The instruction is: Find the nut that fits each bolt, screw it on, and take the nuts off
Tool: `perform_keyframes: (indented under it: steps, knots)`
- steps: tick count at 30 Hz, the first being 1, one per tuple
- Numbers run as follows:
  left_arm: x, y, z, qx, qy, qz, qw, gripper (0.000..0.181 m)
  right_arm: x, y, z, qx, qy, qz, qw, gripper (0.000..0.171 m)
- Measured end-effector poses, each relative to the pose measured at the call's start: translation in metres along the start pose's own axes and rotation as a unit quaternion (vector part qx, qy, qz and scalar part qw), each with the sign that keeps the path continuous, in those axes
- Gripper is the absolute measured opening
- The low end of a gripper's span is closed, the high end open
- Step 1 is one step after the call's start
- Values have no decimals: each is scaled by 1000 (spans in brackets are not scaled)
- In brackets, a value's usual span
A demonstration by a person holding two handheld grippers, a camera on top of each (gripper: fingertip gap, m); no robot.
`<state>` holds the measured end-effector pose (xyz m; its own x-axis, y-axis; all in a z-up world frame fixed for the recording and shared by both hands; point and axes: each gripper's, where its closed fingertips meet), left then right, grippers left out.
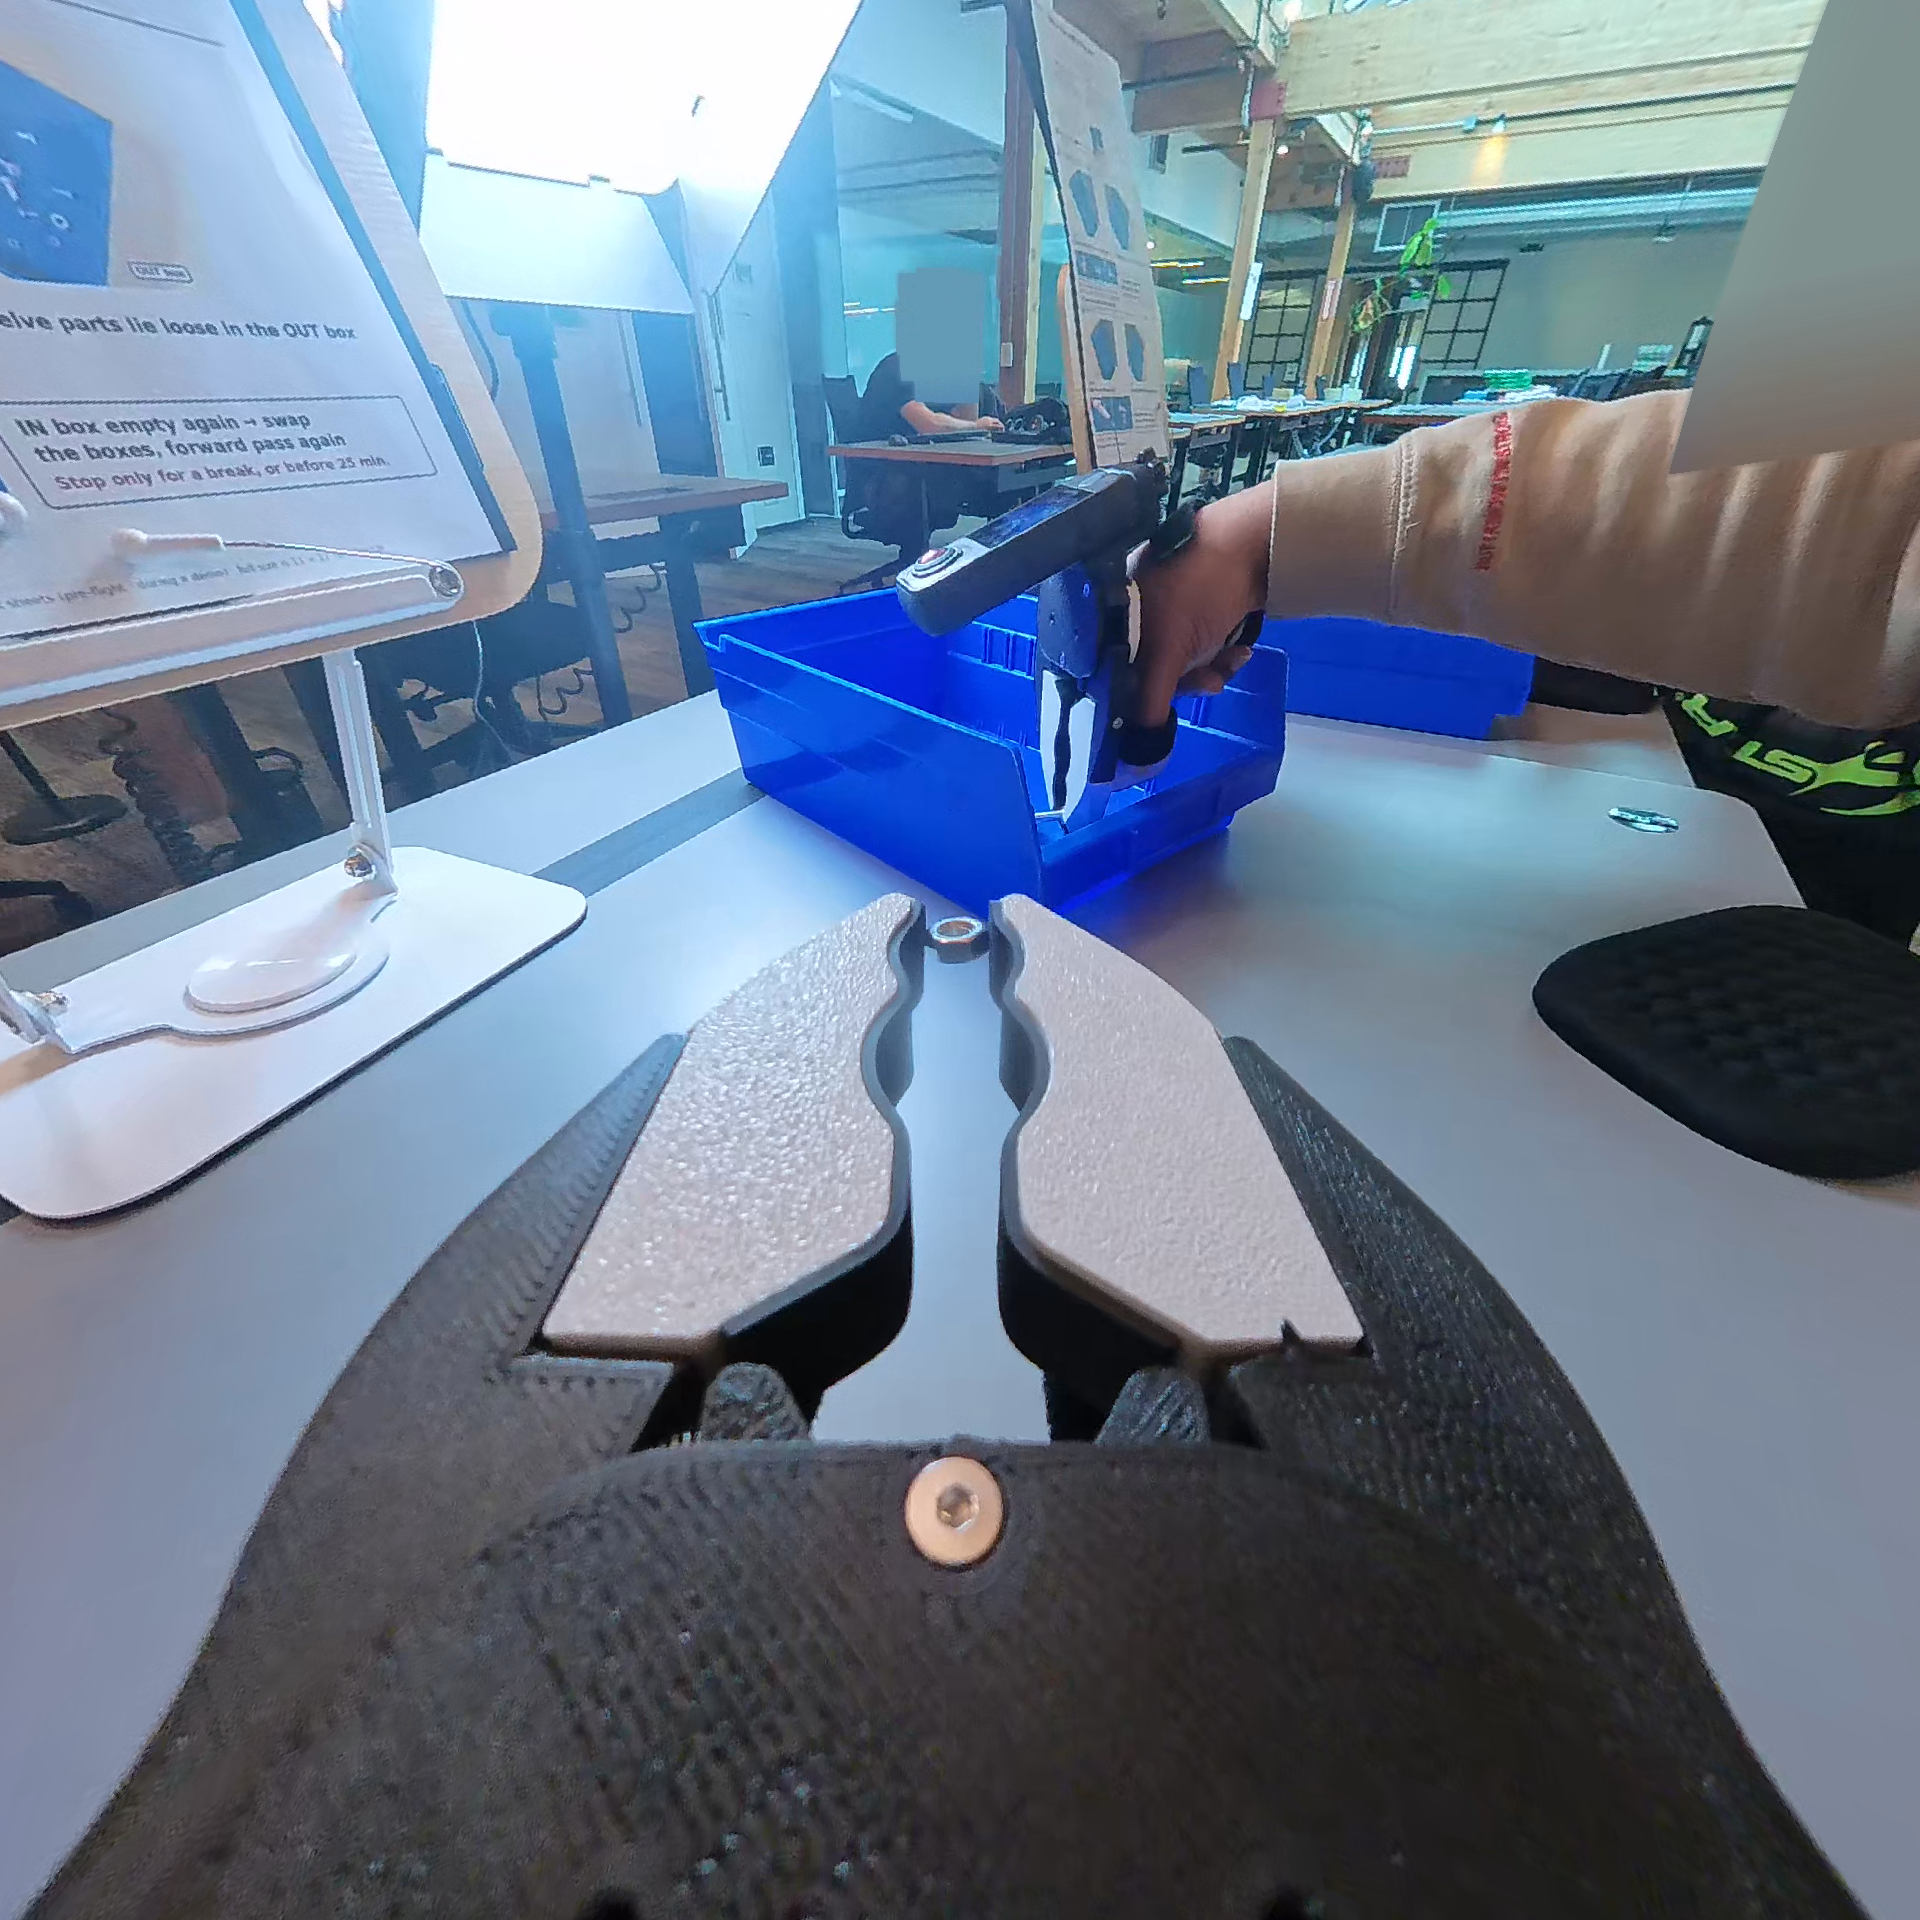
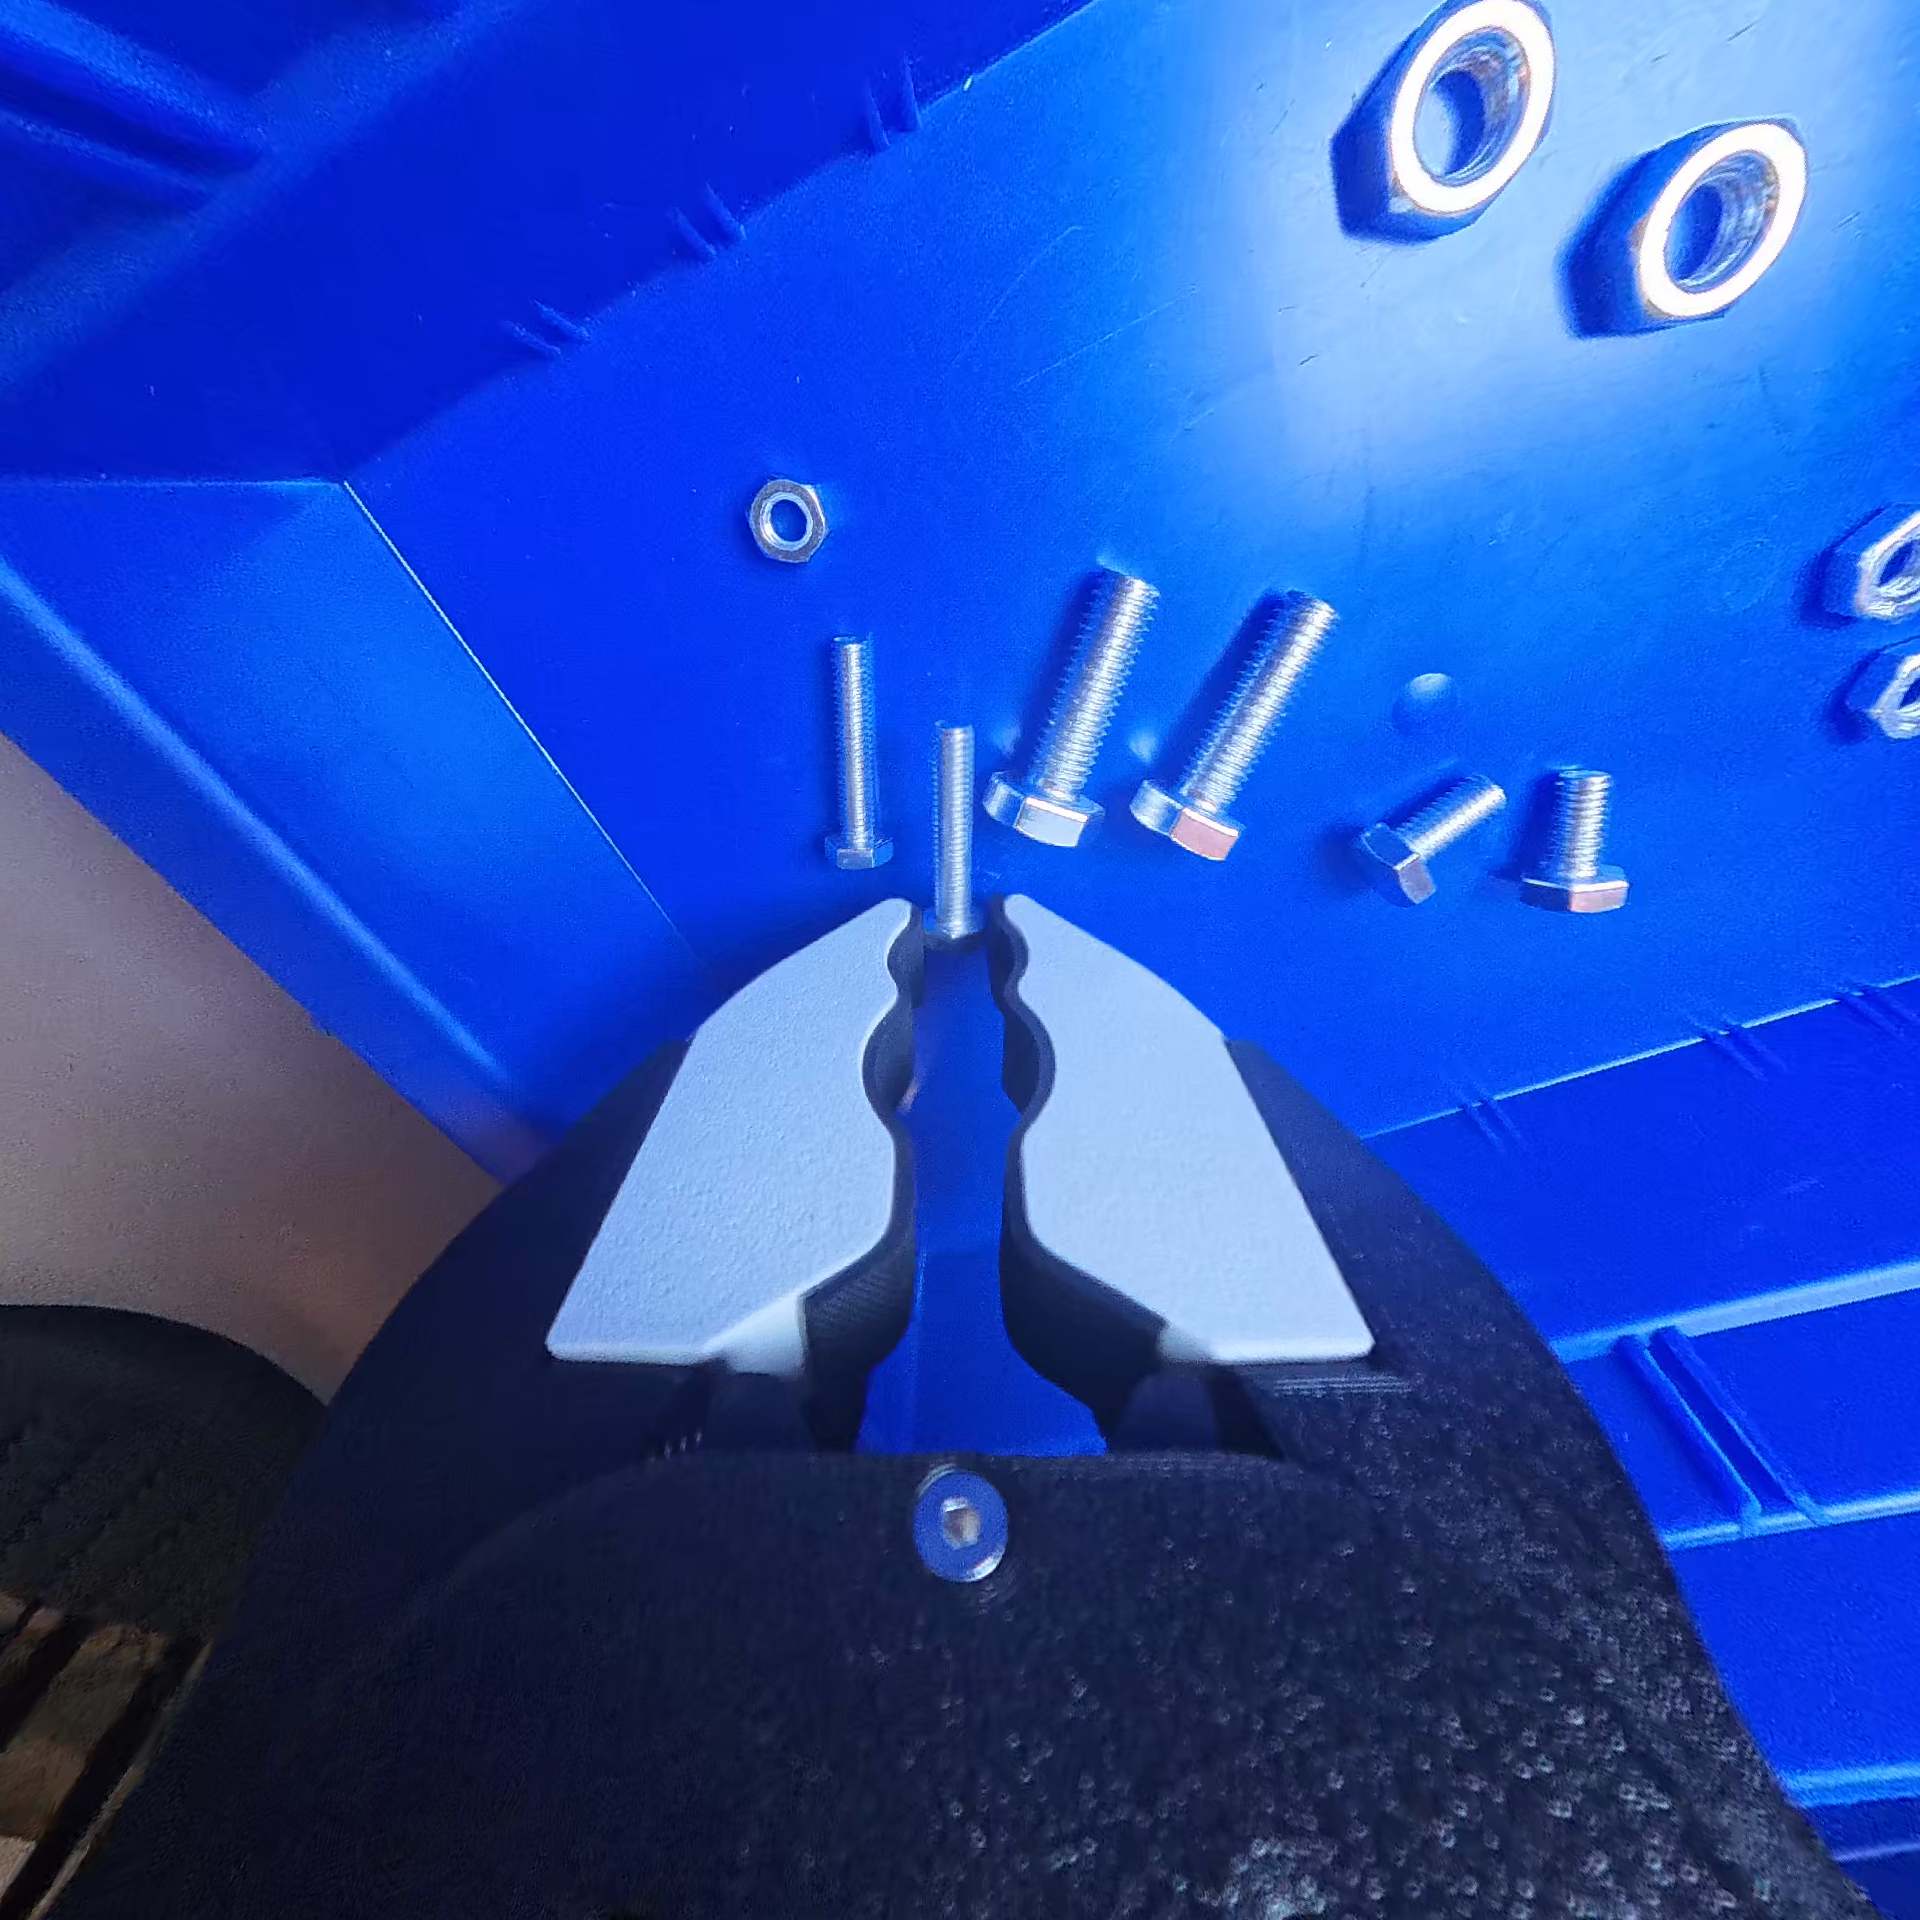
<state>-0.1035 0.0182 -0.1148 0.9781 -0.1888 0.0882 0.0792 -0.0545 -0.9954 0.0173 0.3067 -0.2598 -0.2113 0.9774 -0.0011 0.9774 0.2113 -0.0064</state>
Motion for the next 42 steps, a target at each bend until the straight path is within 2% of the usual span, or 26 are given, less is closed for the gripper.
perform_keyframes:
  steps: [7, 9, 11, 15, 19, 23, 26, 30, 36, 42]
  knots:
    - [2, 3, 2, -3, 1, 3, 1000, 12, 2, -3, -5, 39, 5, 11, 999, 21]
    - [2, 4, 2, -5, -3, 6, 1000, 11, 2, -15, -21, 88, 23, 15, 996, 21]
    - [1, 5, 3, -8, -10, 12, 1000, 11, -9, -38, -51, 172, 41, 11, 984, 21]
    - [-3, 12, 6, -27, -46, 33, 998, 11, -76, -93, -122, 347, 37, -28, 937, 21]
    - [-9, 13, 7, -36, -113, 75, 990, 12, -167, -139, -161, 426, -21, -68, 902, 23]
    - [-12, 15, 7, -54, -166, 123, 977, 11, -232, -176, -163, 416, -59, -105, 901, 28]
    - [-13, 14, 5, -59, -186, 140, 971, 11, -253, -194, -149, 380, -65, -117, 915, 30]
    - [-18, 10, 1, -62, -205, 153, 965, 11, -260, -203, -132, 342, -73, -110, 930, 29]
    - [-20, 9, -1, -63, -212, 168, 961, 11, -267, -205, -130, 333, -108, -92, 932, 22]
    - [-18, 10, 1, -67, -216, 187, 956, 11, -266, -201, -129, 333, -103, -101, 932, 18]
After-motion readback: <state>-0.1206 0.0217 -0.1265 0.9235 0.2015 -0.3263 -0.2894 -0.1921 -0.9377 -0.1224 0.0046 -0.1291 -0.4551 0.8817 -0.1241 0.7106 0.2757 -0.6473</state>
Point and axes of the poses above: each gripper's, where its closed fingertips meet, z out along the fingers, y out of its underside, x = y × z across the jaws, and after that the axes turned 5 degrees about -z, right-handed
